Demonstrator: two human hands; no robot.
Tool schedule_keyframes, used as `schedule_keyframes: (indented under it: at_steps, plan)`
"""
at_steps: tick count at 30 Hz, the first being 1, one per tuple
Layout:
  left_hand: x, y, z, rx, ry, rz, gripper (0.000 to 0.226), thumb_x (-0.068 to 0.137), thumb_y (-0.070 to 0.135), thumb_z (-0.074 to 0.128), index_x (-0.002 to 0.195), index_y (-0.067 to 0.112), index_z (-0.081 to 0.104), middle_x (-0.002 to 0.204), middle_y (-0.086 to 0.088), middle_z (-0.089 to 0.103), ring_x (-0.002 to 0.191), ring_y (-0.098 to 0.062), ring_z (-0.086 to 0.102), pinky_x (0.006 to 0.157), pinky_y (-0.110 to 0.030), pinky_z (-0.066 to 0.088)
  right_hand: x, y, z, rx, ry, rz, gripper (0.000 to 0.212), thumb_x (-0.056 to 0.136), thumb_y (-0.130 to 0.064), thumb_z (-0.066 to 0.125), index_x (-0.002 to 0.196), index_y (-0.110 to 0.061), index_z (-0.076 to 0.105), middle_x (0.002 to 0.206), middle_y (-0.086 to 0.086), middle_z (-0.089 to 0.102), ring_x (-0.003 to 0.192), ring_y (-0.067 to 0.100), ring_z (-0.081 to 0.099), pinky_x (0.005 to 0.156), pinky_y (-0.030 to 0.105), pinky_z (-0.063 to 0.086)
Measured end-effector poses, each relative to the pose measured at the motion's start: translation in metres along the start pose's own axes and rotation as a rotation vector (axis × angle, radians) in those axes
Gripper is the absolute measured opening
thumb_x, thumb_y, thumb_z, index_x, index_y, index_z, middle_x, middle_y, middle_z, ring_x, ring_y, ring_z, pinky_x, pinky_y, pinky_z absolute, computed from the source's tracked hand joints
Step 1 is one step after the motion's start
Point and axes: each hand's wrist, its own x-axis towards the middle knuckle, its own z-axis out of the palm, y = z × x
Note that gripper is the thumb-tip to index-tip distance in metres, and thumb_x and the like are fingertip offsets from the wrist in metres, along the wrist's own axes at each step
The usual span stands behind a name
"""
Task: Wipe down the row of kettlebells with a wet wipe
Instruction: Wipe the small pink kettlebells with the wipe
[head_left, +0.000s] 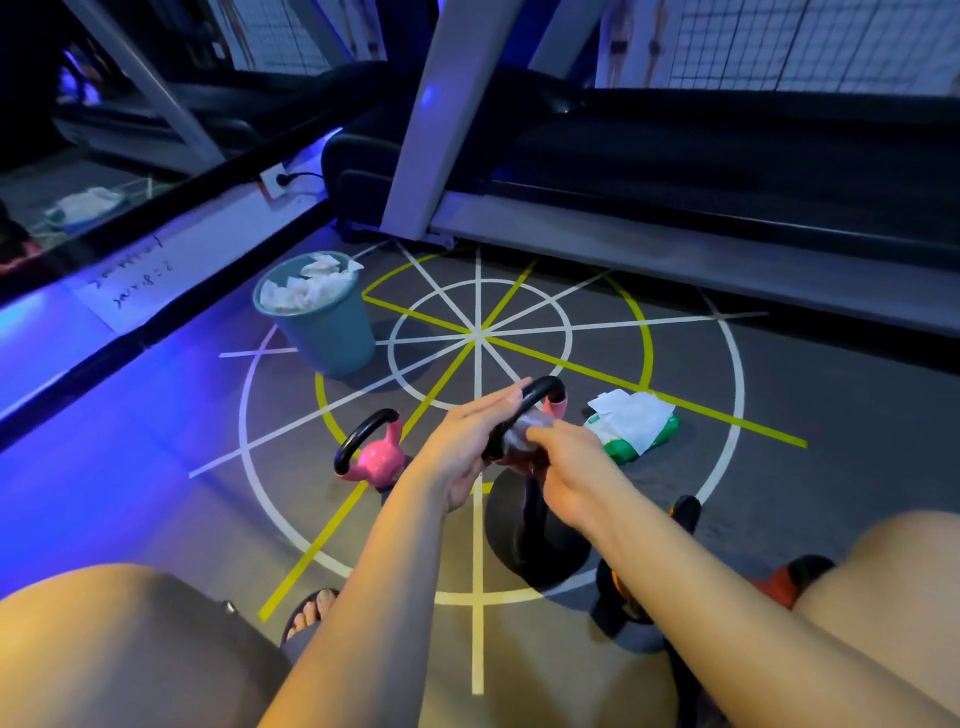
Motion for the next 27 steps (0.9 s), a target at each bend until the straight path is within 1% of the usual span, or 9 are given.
schedule_keyframes:
  at_steps: [3,5,8,10,12,16,19,23,27]
  plan:
    - [0.000,0.004,0.010,0.072,0.004,0.016,0.025,0.099,0.032,0.063,0.121,0.034,0.074,0.118,0.001,0.075,0.114,-0.027,0.065,0.100,-0.042,0.051,-0.004,-0.014,0.000,0.456,0.097,0.114,0.032,0.098,0.006,0.045,0.123,-0.010,0.057,0.105,0.021,0.064,0.091,0.031,0.066,0.053,0.036,0.058]
    - [0.000,0.006,0.015,0.084,0.027,0.017,0.023,0.098,0.030,0.065,0.119,0.033,0.076,0.115,0.004,0.076,0.104,-0.019,0.066,0.090,-0.034,0.050,-0.004,-0.018,-0.005,0.466,0.117,0.095,0.033,0.098,0.003,0.047,0.125,-0.011,0.058,0.104,0.019,0.066,0.088,0.029,0.068,0.046,0.034,0.057]
    - [0.001,0.006,0.012,0.051,0.043,0.017,0.025,0.100,0.030,0.063,0.122,0.031,0.074,0.111,0.002,0.077,0.102,-0.016,0.070,0.089,-0.033,0.052,-0.006,-0.006,-0.003,0.168,0.120,-0.006,0.027,0.094,-0.002,0.057,0.112,-0.017,0.070,0.101,0.014,0.073,0.092,0.030,0.071,0.065,0.038,0.060]
    - [0.001,0.005,0.008,-0.008,0.050,0.018,0.025,0.101,0.030,0.062,0.123,0.029,0.074,0.101,0.003,0.078,0.087,-0.014,0.070,0.080,-0.030,0.054,-0.006,0.010,-0.004,-0.211,0.082,-0.204,0.027,0.096,-0.005,0.057,0.104,-0.023,0.076,0.090,0.002,0.075,0.092,0.023,0.070,0.076,0.030,0.058]
    - [0.001,0.002,0.003,-0.048,0.086,0.020,0.024,0.101,0.030,0.061,0.121,0.030,0.075,0.089,0.004,0.075,0.078,-0.014,0.065,0.079,-0.032,0.053,-0.007,0.022,-0.009,-0.668,0.034,-0.418,0.030,0.098,-0.013,0.057,0.116,-0.031,0.072,0.089,-0.009,0.070,0.091,0.011,0.064,0.074,0.016,0.050]
    - [0.000,-0.007,-0.003,-0.131,0.102,0.039,0.024,0.103,0.030,0.058,0.120,0.033,0.075,0.103,-0.011,0.069,0.085,-0.026,0.056,0.083,-0.042,0.047,-0.007,0.027,-0.017,-1.422,0.051,-0.635,0.030,0.100,-0.021,0.052,0.126,-0.030,0.064,0.115,-0.004,0.052,0.102,0.019,0.052,0.071,0.023,0.039]
    - [-0.001,-0.008,-0.006,-0.140,0.084,0.040,0.024,0.102,0.030,0.059,0.122,0.032,0.074,0.108,-0.011,0.071,0.088,-0.029,0.065,0.086,-0.044,0.053,-0.012,0.020,-0.013,-1.500,0.076,-0.725,0.028,0.100,-0.018,0.050,0.124,-0.023,0.064,0.117,0.002,0.050,0.103,0.022,0.050,0.075,0.022,0.036]
    - [-0.001,-0.006,-0.001,-0.053,0.079,0.042,0.023,0.100,0.032,0.062,0.120,0.035,0.075,0.110,-0.006,0.076,0.103,-0.030,0.067,0.103,-0.052,0.048,-0.009,0.001,-0.010,-1.381,0.013,-0.613,0.032,0.095,0.004,0.047,0.121,-0.001,0.065,0.125,0.020,0.055,0.116,0.031,0.048,0.085,0.020,0.031]
    - [-0.003,0.000,0.007,0.019,0.054,0.039,0.023,0.100,0.034,0.062,0.118,0.037,0.075,0.108,-0.003,0.076,0.096,-0.023,0.060,0.085,-0.038,0.049,-0.009,0.001,-0.009,-1.387,-0.019,-0.504,0.028,0.093,0.005,0.049,0.119,0.007,0.060,0.126,0.026,0.052,0.118,0.038,0.048,0.092,0.031,0.036]
